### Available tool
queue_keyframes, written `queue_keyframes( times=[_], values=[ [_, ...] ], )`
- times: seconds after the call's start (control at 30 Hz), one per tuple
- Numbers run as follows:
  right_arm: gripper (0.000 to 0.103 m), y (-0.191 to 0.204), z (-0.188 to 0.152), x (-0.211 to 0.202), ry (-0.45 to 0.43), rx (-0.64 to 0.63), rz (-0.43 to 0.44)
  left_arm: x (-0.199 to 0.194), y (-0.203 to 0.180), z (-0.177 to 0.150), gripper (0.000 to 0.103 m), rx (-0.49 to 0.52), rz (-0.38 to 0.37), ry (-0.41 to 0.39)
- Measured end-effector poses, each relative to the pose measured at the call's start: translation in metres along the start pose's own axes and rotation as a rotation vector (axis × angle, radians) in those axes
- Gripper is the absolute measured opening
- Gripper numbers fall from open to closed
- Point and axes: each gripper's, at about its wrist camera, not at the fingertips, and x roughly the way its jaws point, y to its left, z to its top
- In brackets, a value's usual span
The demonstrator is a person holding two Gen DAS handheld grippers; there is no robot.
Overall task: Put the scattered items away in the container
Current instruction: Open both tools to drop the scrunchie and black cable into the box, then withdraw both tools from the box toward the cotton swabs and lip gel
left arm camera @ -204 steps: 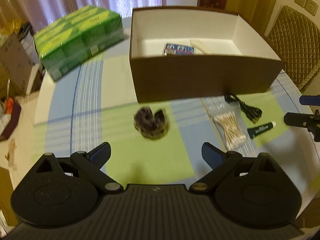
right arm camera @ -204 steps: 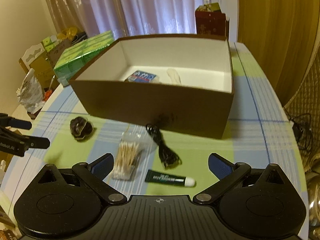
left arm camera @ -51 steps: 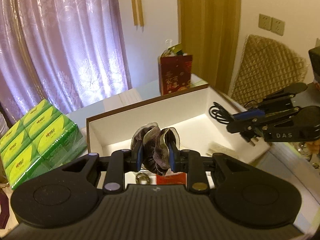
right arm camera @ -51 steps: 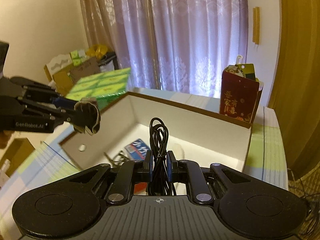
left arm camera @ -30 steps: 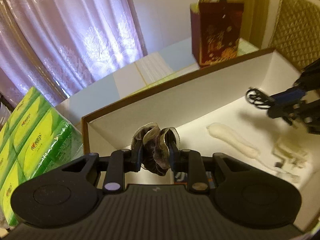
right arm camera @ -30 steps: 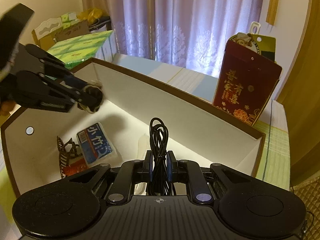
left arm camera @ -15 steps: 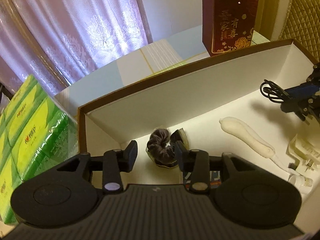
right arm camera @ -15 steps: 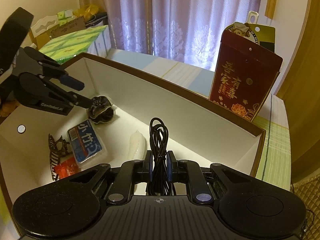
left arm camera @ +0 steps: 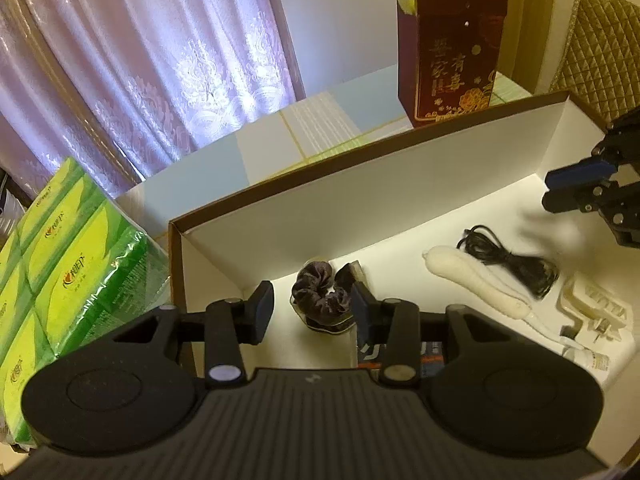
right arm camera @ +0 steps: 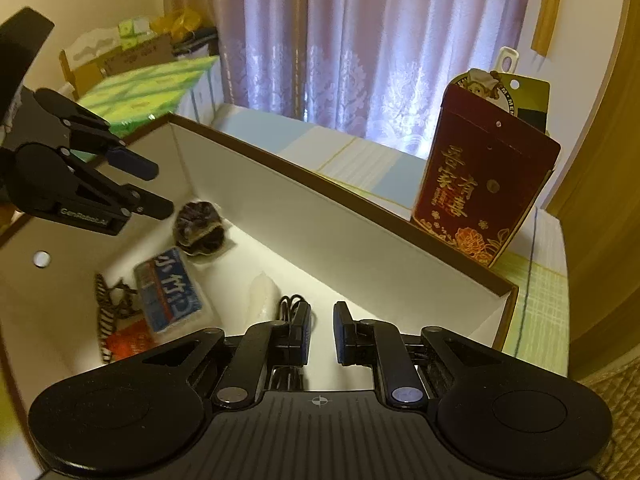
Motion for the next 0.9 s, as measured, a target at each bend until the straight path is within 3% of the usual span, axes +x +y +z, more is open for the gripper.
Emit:
queue_keyframes(
  times=[0.13, 0.17, 0.2, 0.27, 0.47, 0.63, 0.9],
  values=[
    [0.018, 0.007, -0.005, -0.017, -0.032, -0.003, 0.028, -0.015, 0.0, -0.002, 0.058, -0.015, 0.001, -0.02],
    [0.048, 0.009, -0.007, -0.023, -0.044, 0.001, 0.025, -0.02, 0.0, -0.003, 0.065, -0.017, 0.006, -0.026],
    [0.101, 0.012, -0.009, -0.03, -0.072, 0.009, 0.004, -0.026, 0.0, -0.004, 0.067, -0.02, 0.007, -0.034],
    [0.103, 0.018, -0.012, -0.045, -0.152, 0.017, -0.004, -0.037, -0.001, -0.006, 0.075, -0.024, 0.005, -0.055],
    [0.103, 0.037, -0.017, -0.076, -0.201, 0.064, 0.028, -0.085, -0.008, -0.021, 0.094, -0.037, -0.012, -0.134],
    [0.103, 0.042, -0.03, -0.096, -0.213, 0.147, -0.02, -0.122, -0.016, -0.038, 0.102, -0.059, -0.01, -0.16],
    [0.103, 0.067, -0.059, -0.13, -0.219, 0.237, -0.119, -0.168, -0.022, -0.065, 0.102, -0.111, 0.008, -0.188]
  ],
)
